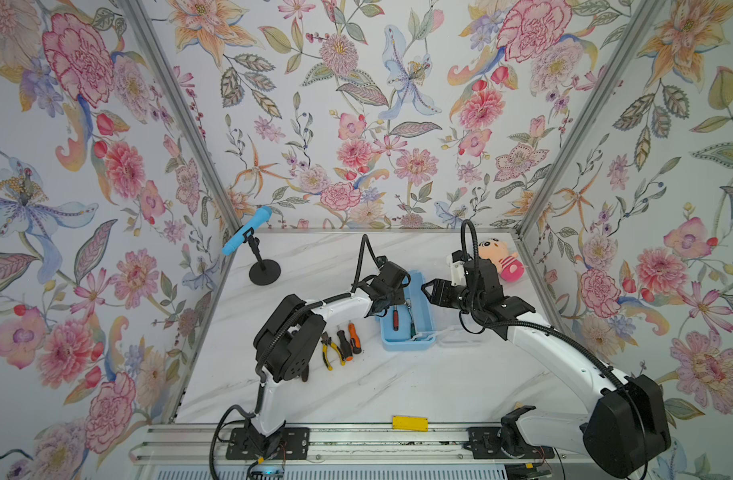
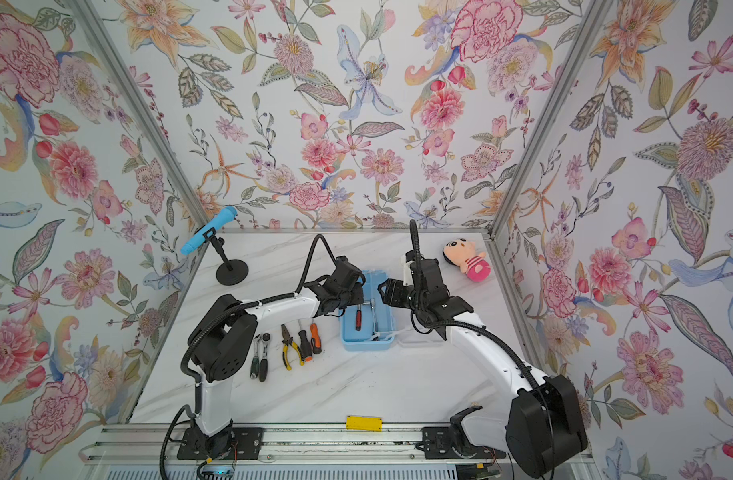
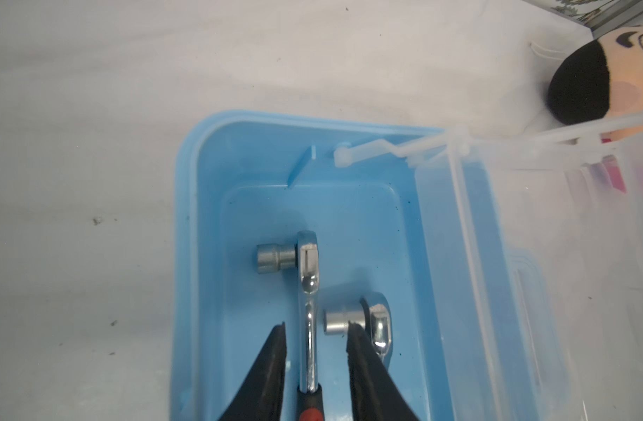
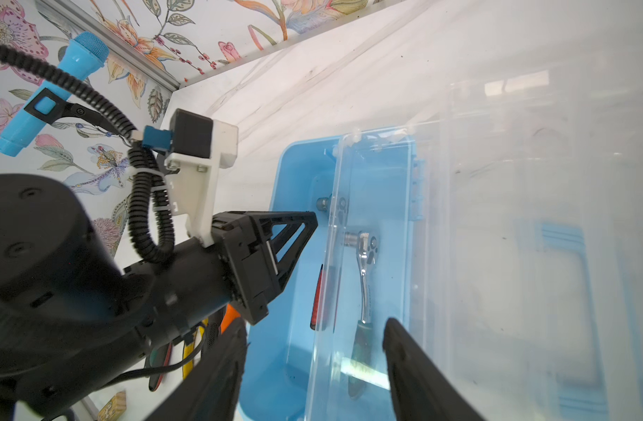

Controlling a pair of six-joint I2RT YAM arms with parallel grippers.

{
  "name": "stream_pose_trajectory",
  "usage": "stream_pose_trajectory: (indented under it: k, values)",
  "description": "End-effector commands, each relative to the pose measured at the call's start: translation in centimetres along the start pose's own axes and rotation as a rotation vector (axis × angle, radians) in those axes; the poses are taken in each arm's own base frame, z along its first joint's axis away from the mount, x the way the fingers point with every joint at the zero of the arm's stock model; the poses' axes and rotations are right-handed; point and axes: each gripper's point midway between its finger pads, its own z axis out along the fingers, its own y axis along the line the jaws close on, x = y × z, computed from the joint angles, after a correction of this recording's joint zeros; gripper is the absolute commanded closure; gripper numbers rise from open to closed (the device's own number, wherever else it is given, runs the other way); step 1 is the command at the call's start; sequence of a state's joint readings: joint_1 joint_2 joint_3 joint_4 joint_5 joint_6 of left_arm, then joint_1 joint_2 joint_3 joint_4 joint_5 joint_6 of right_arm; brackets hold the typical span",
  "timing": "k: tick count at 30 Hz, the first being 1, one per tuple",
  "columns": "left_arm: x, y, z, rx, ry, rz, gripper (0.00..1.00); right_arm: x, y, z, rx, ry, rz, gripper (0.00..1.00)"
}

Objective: Pack the tool kit
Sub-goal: 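Carry the red-handled ratchet into the blue box and release it, then move the left gripper back over the tools and lower onto a ratchet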

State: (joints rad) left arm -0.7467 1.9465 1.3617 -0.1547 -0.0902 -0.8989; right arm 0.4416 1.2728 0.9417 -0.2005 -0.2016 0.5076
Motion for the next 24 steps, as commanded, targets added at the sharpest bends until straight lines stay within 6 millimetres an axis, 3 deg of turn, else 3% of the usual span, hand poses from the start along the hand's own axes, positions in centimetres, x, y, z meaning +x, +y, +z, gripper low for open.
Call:
stream_pose_trajectory:
  k: [1, 7, 11, 15, 18, 24]
  values:
    - [-3.2, 2.3, -4.5, -0.015, -0.096, 0.011, 0.66, -1.6, 2.1, -1.8, -0.031, -0.046, -0.059, 0.39]
    - [0.0, 10.7, -9.5, -0.137, -0.089, -0.046, 0.67, -1.0, 4.1, -2.2, -0.050, -0.044, -0.103, 0.40]
    - [4.1, 17.1, -11.9, -0.279, -0.038, -0.070, 0.68, -0.2, 5.0, -1.8, -0.069, -0.030, -0.113, 0.40]
    - [7.5, 21.8, -13.4, -0.343, 0.002, -0.142, 0.67, 0.5, 5.5, -0.5, -0.083, -0.007, -0.113, 0.40]
    - [9.6, 23.9, -14.0, -0.369, 0.026, -0.186, 0.67, 0.9, 5.6, 0.4, -0.086, 0.014, -0.113, 0.40]
    - [11.4, 25.2, -14.4, -0.392, 0.039, -0.208, 0.68, 1.5, 5.7, 1.5, -0.092, 0.031, -0.110, 0.40]
